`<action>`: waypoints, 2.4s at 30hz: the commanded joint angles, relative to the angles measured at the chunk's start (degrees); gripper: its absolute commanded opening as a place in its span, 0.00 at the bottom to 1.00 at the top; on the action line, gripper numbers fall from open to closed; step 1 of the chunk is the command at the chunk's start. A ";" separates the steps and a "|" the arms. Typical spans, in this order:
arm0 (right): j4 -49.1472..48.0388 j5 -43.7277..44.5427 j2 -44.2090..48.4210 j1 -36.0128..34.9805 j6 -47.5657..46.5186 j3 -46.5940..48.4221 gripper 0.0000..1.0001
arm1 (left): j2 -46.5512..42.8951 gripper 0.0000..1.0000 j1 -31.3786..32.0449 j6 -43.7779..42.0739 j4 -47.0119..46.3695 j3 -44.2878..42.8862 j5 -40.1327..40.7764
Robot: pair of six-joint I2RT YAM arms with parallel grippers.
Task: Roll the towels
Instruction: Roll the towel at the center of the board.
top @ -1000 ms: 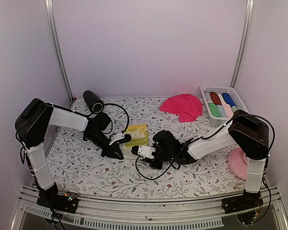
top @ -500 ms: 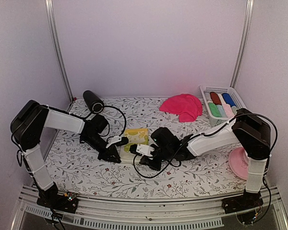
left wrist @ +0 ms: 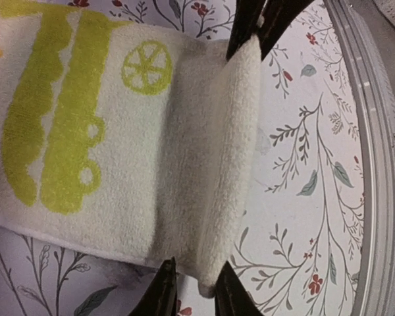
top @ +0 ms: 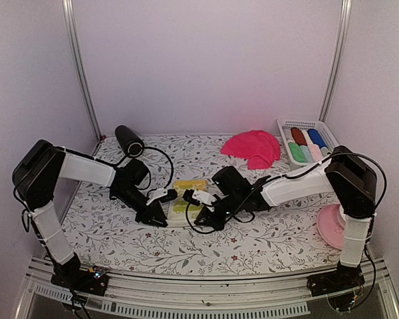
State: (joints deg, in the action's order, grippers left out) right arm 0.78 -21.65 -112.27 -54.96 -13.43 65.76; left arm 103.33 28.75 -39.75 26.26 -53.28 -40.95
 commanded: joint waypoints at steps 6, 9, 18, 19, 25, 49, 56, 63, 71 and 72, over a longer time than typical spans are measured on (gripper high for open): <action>4.87 -6.57 -4.81 3.04 5.19 3.98 0.02 | -4.38 0.23 -0.80 2.90 -4.89 1.36 0.34; 5.68 -7.25 -5.53 3.40 5.84 5.53 0.02 | -5.45 0.24 -0.85 3.17 -6.19 2.14 0.85; 7.68 -8.08 -7.27 3.93 6.88 7.22 0.02 | -6.14 0.31 -0.82 3.78 -7.32 2.13 1.39; 7.88 -8.02 -7.53 4.02 6.92 7.35 0.02 | -6.07 0.30 -0.78 3.87 -7.48 2.14 1.45; 8.43 -8.13 -8.14 4.65 7.54 7.68 0.03 | -4.13 0.30 -0.52 4.77 -7.36 1.07 3.26; 12.27 -7.73 -10.61 5.97 10.35 10.34 0.04 | -8.89 0.23 -0.54 9.86 -17.57 4.90 13.62; 13.57 -10.08 -12.01 7.12 11.96 11.37 0.04 | -20.05 0.24 -0.74 2.34 -30.93 14.90 16.93; 15.27 -11.78 -14.23 7.89 14.09 12.90 0.03 | -29.74 0.25 3.57 -13.78 -41.41 26.47 17.12; 15.40 -12.02 -14.71 8.18 15.36 13.43 0.03 | -29.86 0.27 13.18 -23.06 -42.36 29.60 24.28; 15.53 -12.01 -14.76 8.18 15.36 13.51 0.03 | -29.58 0.27 13.92 -23.73 -43.27 30.23 25.07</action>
State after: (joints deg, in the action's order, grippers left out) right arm 13.39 -35.83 -124.16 -47.44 1.17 78.83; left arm 72.53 39.59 -57.39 -13.15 -24.53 -20.25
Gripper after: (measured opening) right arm 0.035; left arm 0.262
